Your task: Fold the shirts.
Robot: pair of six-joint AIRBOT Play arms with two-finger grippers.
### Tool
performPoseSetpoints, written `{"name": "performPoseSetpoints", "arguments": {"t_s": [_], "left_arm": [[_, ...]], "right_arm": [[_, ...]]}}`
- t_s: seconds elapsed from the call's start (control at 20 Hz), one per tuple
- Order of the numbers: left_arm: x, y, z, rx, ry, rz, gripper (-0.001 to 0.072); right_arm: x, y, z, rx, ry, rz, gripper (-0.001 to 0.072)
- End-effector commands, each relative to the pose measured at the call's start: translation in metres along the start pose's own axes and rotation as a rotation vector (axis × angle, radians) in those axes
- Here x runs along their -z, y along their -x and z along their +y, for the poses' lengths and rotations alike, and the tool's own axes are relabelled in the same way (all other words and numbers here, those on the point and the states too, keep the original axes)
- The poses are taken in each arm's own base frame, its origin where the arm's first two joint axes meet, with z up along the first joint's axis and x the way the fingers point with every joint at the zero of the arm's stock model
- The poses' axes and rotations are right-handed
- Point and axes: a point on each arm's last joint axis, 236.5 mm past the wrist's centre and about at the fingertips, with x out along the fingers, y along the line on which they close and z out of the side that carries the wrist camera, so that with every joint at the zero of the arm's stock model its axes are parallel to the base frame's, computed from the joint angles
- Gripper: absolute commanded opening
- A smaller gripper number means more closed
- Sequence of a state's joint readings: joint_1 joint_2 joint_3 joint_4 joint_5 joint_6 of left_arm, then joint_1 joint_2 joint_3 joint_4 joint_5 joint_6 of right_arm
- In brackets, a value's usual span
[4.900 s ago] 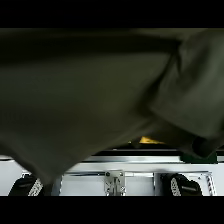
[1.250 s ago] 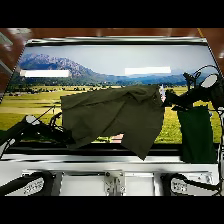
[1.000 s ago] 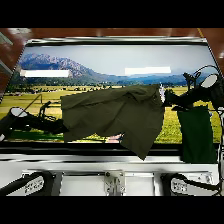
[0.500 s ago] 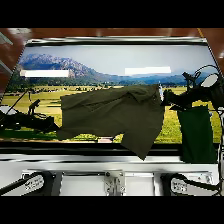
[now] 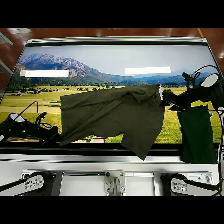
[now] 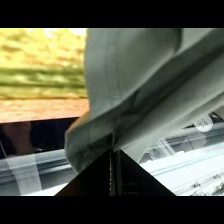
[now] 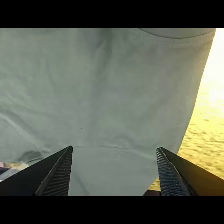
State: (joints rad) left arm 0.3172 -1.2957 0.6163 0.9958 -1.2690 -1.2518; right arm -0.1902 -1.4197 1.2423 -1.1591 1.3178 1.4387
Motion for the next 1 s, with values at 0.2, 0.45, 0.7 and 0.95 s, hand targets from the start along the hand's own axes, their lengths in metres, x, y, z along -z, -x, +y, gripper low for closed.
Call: {"name": "performPoseSetpoints", "arguments": {"t_s": [0.2,0.45,0.7,0.95], "left_arm": [[0.0,-0.004,0.027,-0.098,0.049,-0.009,0.0038],[-0.016,0.001,0.002,-0.005,-0.001,-0.06,0.0037],[-0.033,0.012,-0.008,0.009,-0.034,-0.111,0.0038],[-0.01,0.014,-0.002,-0.003,-0.005,-0.016,0.0545]], "right_arm": [[0.001,0.0,0.001,-0.003,0.0,0.006,0.0637],[0.001,0.0,0.001,-0.003,0.0,0.006,0.0637],[0.001,0.0,0.001,-0.003,0.0,0.006,0.0637],[0.002,0.0,0.0,-0.001,0.003,0.01,0.0638]]}}
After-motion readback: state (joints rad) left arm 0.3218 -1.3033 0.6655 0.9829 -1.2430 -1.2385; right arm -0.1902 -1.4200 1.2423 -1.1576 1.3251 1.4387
